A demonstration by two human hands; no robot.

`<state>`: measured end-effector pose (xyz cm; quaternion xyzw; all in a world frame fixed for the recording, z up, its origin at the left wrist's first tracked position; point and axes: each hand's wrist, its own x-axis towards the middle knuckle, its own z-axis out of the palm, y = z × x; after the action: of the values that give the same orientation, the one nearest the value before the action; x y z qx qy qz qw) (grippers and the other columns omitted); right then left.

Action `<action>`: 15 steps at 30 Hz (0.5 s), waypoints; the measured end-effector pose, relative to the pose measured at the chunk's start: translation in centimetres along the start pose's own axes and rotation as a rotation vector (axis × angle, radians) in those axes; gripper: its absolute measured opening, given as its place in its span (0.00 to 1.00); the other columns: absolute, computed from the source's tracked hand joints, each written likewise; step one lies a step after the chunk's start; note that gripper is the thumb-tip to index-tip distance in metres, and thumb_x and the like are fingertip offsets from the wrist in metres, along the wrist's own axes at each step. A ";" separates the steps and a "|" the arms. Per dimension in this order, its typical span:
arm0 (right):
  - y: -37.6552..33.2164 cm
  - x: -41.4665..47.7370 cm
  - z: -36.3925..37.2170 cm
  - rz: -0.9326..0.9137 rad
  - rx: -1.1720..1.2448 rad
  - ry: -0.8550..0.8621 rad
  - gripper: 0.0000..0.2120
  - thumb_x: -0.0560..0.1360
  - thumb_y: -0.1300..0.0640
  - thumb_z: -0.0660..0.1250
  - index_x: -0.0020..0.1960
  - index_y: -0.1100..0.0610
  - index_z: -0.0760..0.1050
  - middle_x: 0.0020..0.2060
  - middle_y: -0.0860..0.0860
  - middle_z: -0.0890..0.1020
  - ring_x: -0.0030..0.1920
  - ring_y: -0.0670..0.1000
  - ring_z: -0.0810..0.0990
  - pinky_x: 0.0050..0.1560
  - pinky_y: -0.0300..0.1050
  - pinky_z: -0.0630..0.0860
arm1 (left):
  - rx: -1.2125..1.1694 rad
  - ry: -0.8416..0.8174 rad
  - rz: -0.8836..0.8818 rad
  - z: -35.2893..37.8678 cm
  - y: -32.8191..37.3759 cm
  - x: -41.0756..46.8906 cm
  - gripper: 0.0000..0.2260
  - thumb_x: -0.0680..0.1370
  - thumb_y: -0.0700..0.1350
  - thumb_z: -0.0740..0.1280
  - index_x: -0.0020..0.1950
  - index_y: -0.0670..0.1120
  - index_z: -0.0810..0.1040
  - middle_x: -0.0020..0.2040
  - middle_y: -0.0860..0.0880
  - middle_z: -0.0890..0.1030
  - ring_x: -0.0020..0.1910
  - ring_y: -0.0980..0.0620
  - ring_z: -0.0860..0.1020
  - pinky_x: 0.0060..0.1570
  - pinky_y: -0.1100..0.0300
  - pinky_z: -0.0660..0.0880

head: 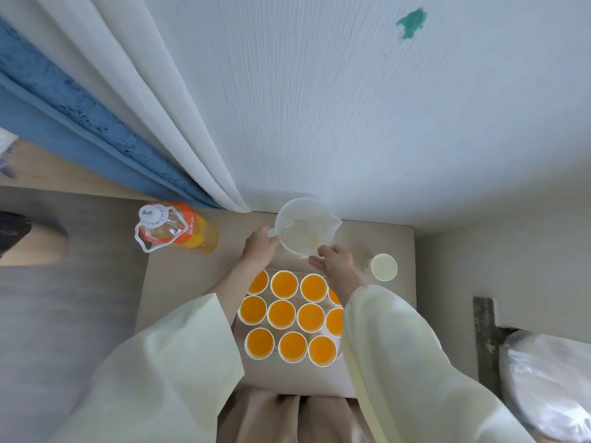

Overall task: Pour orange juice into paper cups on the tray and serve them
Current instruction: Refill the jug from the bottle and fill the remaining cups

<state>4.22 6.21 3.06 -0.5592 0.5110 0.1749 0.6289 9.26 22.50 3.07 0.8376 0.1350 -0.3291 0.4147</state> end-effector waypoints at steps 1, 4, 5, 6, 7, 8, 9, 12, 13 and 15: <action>0.1 0.1 0.0 -0.001 -0.003 0.001 0.02 0.78 0.64 0.63 0.46 0.61 0.73 0.40 0.55 0.81 0.40 0.52 0.85 0.44 0.42 0.81 | -0.001 0.000 -0.003 0.1 0.0 0.1 0.18 0.81 0.48 0.61 0.69 0.44 0.72 0.62 0.44 0.77 0.57 0.46 0.75 0.50 0.56 0.71; 0.7 0.4 0.1 0.013 -0.004 0.004 0.02 0.78 0.65 0.62 0.50 0.63 0.73 0.39 0.56 0.81 0.40 0.53 0.84 0.47 0.44 0.82 | 0.008 -0.026 0.016 0.7 -0.1 0.1 0.15 0.81 0.44 0.60 0.66 0.42 0.73 0.61 0.43 0.77 0.53 0.49 0.74 0.50 0.56 0.70; 1.0 0.5 0.1 0.021 0.006 0.004 0.02 0.78 0.65 0.62 0.50 0.63 0.73 0.39 0.56 0.80 0.41 0.54 0.84 0.49 0.46 0.82 | 0.010 -0.033 0.022 0.9 -0.1 0.0 0.14 0.81 0.44 0.60 0.65 0.42 0.74 0.61 0.43 0.77 0.53 0.49 0.73 0.50 0.57 0.70; 1.3 0.5 0.1 0.029 0.023 0.005 0.02 0.78 0.65 0.62 0.50 0.64 0.73 0.39 0.56 0.80 0.41 0.54 0.84 0.50 0.48 0.82 | 0.010 -0.038 0.026 1.0 -0.2 0.0 0.14 0.81 0.43 0.60 0.65 0.42 0.74 0.61 0.43 0.77 0.54 0.48 0.74 0.50 0.57 0.70; 1.5 0.6 0.1 0.038 0.042 0.002 0.02 0.78 0.66 0.62 0.50 0.64 0.72 0.39 0.56 0.79 0.41 0.54 0.84 0.52 0.49 0.81 | 0.010 -0.043 0.030 1.1 -0.3 0.0 0.14 0.81 0.44 0.60 0.66 0.42 0.74 0.62 0.43 0.77 0.56 0.47 0.74 0.51 0.57 0.70; 1.8 0.6 0.1 0.048 0.058 -0.003 0.02 0.78 0.66 0.62 0.50 0.64 0.72 0.40 0.56 0.79 0.41 0.53 0.83 0.52 0.49 0.81 | 0.008 -0.049 0.034 1.2 -0.3 0.1 0.14 0.81 0.44 0.60 0.66 0.42 0.73 0.62 0.44 0.77 0.58 0.46 0.74 0.52 0.57 0.70; 2.0 0.6 0.0 0.054 0.071 -0.011 0.01 0.79 0.66 0.62 0.50 0.63 0.72 0.41 0.56 0.79 0.42 0.53 0.83 0.52 0.48 0.81 | 0.006 -0.057 0.039 1.3 -0.5 0.1 0.14 0.82 0.45 0.60 0.66 0.43 0.73 0.63 0.44 0.77 0.60 0.46 0.74 0.52 0.57 0.70; 2.7 0.4 -0.1 0.043 0.074 -0.028 0.02 0.79 0.64 0.63 0.48 0.61 0.72 0.45 0.57 0.79 0.48 0.53 0.82 0.54 0.47 0.80 | -0.006 -0.086 0.037 1.4 -0.7 -0.1 0.16 0.82 0.46 0.59 0.69 0.44 0.71 0.66 0.45 0.75 0.64 0.46 0.73 0.56 0.56 0.69; 2.9 0.3 -0.2 0.026 0.054 -0.022 0.03 0.79 0.62 0.64 0.47 0.60 0.73 0.46 0.56 0.79 0.50 0.53 0.81 0.55 0.47 0.80 | -0.004 -0.094 0.040 1.4 -0.9 -0.3 0.16 0.82 0.47 0.59 0.69 0.45 0.71 0.66 0.46 0.74 0.64 0.46 0.72 0.56 0.56 0.69; 3.2 -0.1 -0.5 -0.007 0.003 0.000 0.05 0.79 0.58 0.66 0.45 0.57 0.73 0.45 0.54 0.79 0.52 0.52 0.80 0.56 0.47 0.80 | -0.002 -0.109 0.046 1.4 -1.1 -0.8 0.16 0.83 0.46 0.58 0.70 0.46 0.70 0.67 0.46 0.74 0.64 0.47 0.72 0.56 0.57 0.69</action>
<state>1.37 6.79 1.58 -0.5601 0.5091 0.1718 0.6306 7.49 22.09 2.28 0.8209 0.0930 -0.3645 0.4296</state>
